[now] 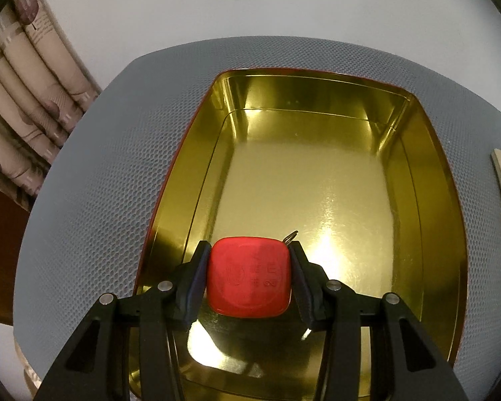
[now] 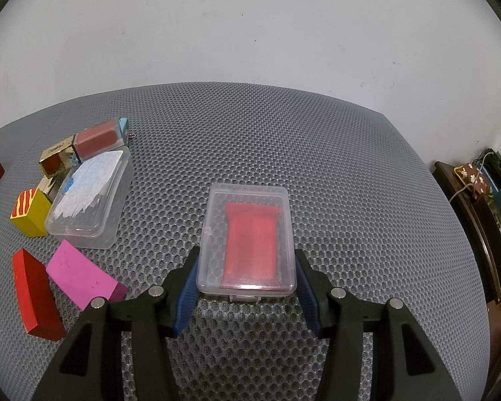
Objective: Organize rigid objects
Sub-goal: 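Carry the red rounded block with the left tool into the gold tin, then open the left tool to release the red block inside the tin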
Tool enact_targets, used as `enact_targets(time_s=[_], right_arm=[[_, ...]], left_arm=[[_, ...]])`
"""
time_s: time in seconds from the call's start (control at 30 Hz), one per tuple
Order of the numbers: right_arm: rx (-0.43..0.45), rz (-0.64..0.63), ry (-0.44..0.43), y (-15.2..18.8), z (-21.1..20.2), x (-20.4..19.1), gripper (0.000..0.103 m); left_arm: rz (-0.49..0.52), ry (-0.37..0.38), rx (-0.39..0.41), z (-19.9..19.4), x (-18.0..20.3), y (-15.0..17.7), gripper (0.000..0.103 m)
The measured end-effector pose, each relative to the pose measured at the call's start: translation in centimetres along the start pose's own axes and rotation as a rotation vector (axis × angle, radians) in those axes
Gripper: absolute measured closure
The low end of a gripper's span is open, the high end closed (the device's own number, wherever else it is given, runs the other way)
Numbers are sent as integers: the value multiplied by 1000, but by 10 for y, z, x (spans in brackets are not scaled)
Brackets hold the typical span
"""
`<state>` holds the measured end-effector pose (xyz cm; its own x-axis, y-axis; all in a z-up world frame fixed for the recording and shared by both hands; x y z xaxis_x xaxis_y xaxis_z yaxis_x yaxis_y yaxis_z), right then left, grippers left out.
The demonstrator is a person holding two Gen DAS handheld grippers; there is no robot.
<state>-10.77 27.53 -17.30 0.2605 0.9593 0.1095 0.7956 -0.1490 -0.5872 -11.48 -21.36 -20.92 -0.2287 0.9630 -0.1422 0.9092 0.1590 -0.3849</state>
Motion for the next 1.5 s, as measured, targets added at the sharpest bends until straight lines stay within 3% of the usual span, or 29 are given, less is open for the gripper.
enact_targets(time_s=[0.2,0.37,0.8,1.07,1.17,1.3,1.5], right_arm=[[1,-4,4,1,0,2,50],[0,-3,1,0,0,4,50],[0,-4,-2,0,-3,9,50],[-1,-27,63,-7,-3,10,50],[14,-18,89,-15,-11,15,51],[37,-18,91,-32,-26,15,50],[85,-46,19,-54,-57,-17,50]], left_arm=[[33,-36,15,1,-2,-5,57],[27,-48,60,-15,-2,-9,48],[-14,0,160,-63,-6,-1,37],[-85,17,187,-77,-19,19,30],[-88,-15,212,-82,-26,19,28],[-121,6,226,-86,-30,17,26],[-158,12,219,-85,-38,16,25]])
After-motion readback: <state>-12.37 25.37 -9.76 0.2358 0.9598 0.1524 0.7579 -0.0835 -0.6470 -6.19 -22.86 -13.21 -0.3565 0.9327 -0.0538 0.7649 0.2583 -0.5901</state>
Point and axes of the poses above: each gripper's, at about its wrist camera, not at the fingertips, and z roughly the way its jaws point, x to its right, y to its underside, the point moved 10 cm from there along z, roughly the way its jaws point, and after that the axes turned 3 degrees about -x, right-handed, at the moved point
